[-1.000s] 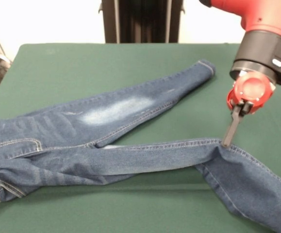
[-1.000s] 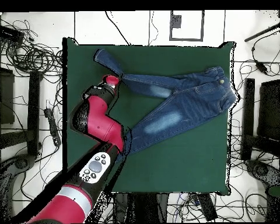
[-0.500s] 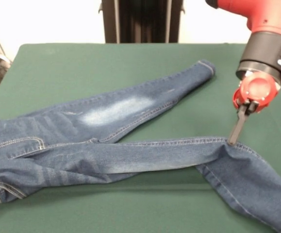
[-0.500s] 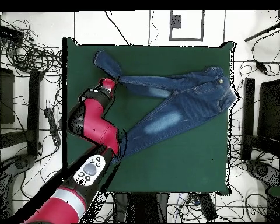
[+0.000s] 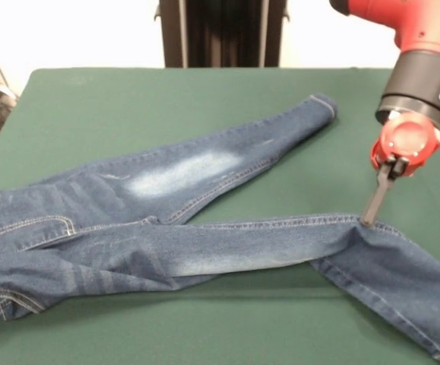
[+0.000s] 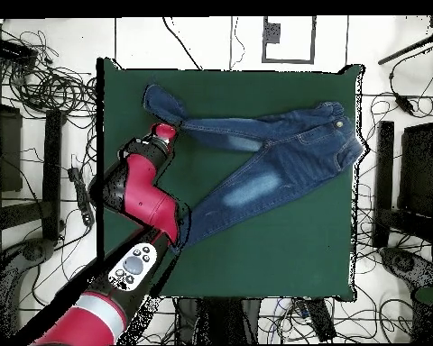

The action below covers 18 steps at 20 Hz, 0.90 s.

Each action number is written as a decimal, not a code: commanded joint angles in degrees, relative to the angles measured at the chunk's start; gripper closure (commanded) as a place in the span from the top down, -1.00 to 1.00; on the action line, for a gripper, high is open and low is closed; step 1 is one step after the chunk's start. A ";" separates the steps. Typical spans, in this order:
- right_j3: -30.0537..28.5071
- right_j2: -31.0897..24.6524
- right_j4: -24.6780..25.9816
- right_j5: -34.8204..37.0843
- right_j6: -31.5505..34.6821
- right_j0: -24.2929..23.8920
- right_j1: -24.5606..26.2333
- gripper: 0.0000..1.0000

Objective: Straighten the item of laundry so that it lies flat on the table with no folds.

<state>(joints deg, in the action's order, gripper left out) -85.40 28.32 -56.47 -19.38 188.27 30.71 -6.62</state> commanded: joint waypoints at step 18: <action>-3.68 -4.51 -3.95 -0.60 3.39 4.61 3.98 -1.00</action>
<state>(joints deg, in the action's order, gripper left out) -85.61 28.33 -58.33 -20.73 188.27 33.14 -2.36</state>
